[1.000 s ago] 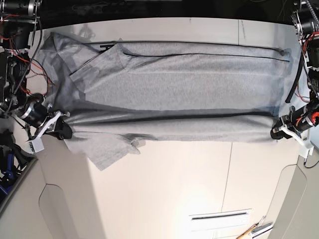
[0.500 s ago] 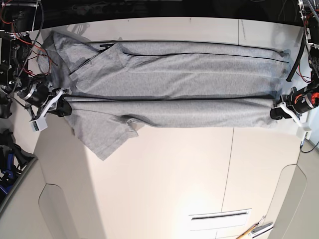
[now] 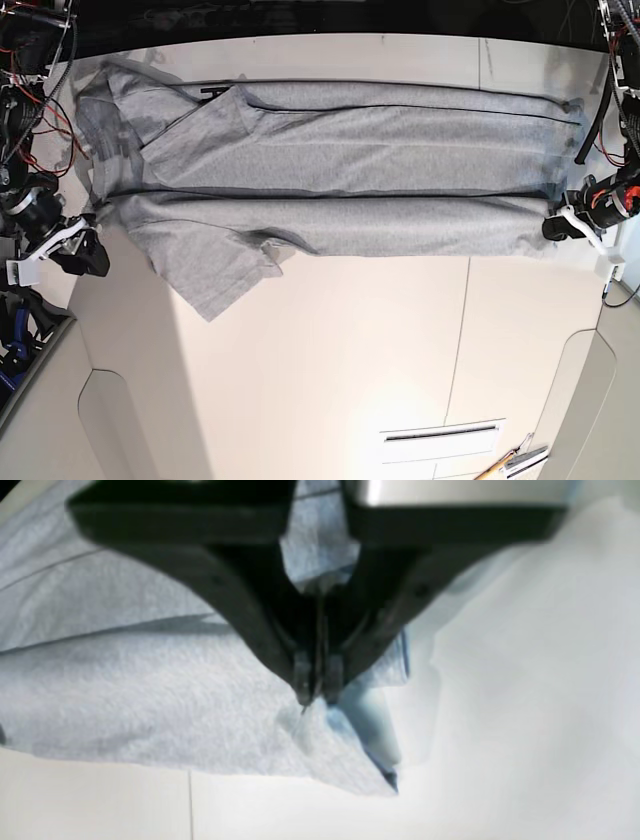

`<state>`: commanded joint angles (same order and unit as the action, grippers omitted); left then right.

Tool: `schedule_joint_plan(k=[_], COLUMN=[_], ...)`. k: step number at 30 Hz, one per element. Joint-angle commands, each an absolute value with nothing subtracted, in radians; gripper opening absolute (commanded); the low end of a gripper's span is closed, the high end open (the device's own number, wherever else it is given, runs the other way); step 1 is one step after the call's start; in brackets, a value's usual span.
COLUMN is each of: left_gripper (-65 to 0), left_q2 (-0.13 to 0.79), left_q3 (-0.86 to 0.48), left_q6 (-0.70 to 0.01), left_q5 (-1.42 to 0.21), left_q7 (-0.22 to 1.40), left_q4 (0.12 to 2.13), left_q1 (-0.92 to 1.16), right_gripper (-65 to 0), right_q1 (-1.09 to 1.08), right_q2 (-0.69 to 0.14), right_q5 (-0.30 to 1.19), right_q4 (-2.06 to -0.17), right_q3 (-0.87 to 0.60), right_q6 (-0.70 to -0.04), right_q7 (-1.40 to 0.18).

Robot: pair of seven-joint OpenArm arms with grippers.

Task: Fold the T-shirt properly
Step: 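Fold the hem over toward the shoulder edge with both grippers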

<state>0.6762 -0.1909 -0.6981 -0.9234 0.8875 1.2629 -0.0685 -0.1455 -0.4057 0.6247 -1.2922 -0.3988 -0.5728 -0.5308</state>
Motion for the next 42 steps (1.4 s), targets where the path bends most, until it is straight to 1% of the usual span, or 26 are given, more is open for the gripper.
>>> schedule_joint_plan(k=[1, 4, 8, 13, 17, 21, 22, 23, 24, 26, 27, 31, 33, 35, 37, 40, 42], left_gripper=[-65.0, -65.0, -65.0, -65.0, -65.0, -65.0, -65.0, -65.0, -65.0, -65.0, -65.0, -65.0, -65.0, -65.0, -65.0, -65.0, -65.0], left_q2=[0.676, 0.676, 0.676, 0.676, 0.676, 0.676, 0.676, 0.676, 0.676, 0.674, 0.672, 0.665, 0.669, 0.68, 0.701, 0.739, 0.751], left_q3=[-0.191, -0.191, -0.191, -0.191, -0.191, -0.191, -0.191, -0.191, -0.191, -0.191, -0.191, -0.191, -0.191, -0.191, -0.191, -0.195, -0.222], left_q6=[-0.698, -0.698, -0.698, -0.698, -0.698, -0.698, -0.698, -0.698, -0.698, -0.698, -0.698, -0.698, -0.698, -0.698, -0.698, -0.698, -0.698], left_q5=[-0.923, -0.924, -0.924, -0.924, -0.925, -0.924, -0.925, -0.925, -0.925, -0.925, -0.925, -0.945, -0.951, -0.956, -0.974, -0.977, -0.976], left_q7=[0.888, 0.887, 0.888, 0.888, 0.883, 0.88, 0.879, 0.879, 0.879, 0.879, 0.879, 0.879, 0.885, 0.92, 0.948, 0.948, 0.947], left_q4=[1.263, 1.263, 1.263, 1.263, 1.263, 1.263, 1.263, 1.263, 1.263, 1.263, 1.263, 1.264, 1.279, 1.314, 1.368, 1.452, 1.486], left_q1=[-0.068, -0.069, -0.069, -0.069, -0.069, -0.069, -0.069, -0.069, -0.069, -0.069, -0.069, -0.069, -0.069, -0.062, -0.037, 0.02, 0.053], right_gripper=[-35.7, -30.4, -30.0, -30.0, -30.1, -30.7, -32.7, -37.3, -44.4, -62.1, -65.0, -65.0, -65.0, -65.0, -65.0, -65.0, -65.0], right_q1=[-0.161, -0.212, -0.293, -0.355, -0.357, -0.358, -0.358, -0.358, -0.358, -0.358, -0.358, -0.357, -0.356, -0.352, -0.323, -0.247, -0.186], right_q2=[-0.392, -0.345, -0.303, -0.281, -0.279, -0.278, -0.274, -0.268, -0.264, -0.258, -0.257, -0.257, -0.257, -0.258, -0.258, -0.268, -0.288], right_q5=[0.607, 0.541, 0.501, 0.433, 0.433, 0.434, 0.433, 0.433, 0.432, 0.433, 0.433, 0.433, 0.435, 0.45, 0.5, 0.563, 0.596], right_q4=[-1.288, -1.249, -1.109, -0.922, -0.91, -0.919, -0.92, -0.921, -0.922, -0.923, -0.925, -0.976, -1.037, -1.12, -1.222, -1.383, -1.467], right_q3=[-0.399, -0.397, -0.376, -0.268, -0.147, -0.083, -0.081, -0.081, -0.081, -0.081, -0.081, -0.1, -0.128, -0.16, -0.195, -0.239, -0.258], right_q6=[-0.573, -0.572, -0.574, -0.577, -0.577, -0.577, -0.577, -0.577, -0.577, -0.578, -0.579, -0.584, -0.584, -0.584, -0.584, -0.588, -0.588], right_q7=[-0.53, -0.496, -0.457, -0.402, -0.4, -0.4, -0.4, -0.4, -0.399, -0.398, -0.399, -0.403, -0.455, -0.554, -0.636, -0.694, -0.709])
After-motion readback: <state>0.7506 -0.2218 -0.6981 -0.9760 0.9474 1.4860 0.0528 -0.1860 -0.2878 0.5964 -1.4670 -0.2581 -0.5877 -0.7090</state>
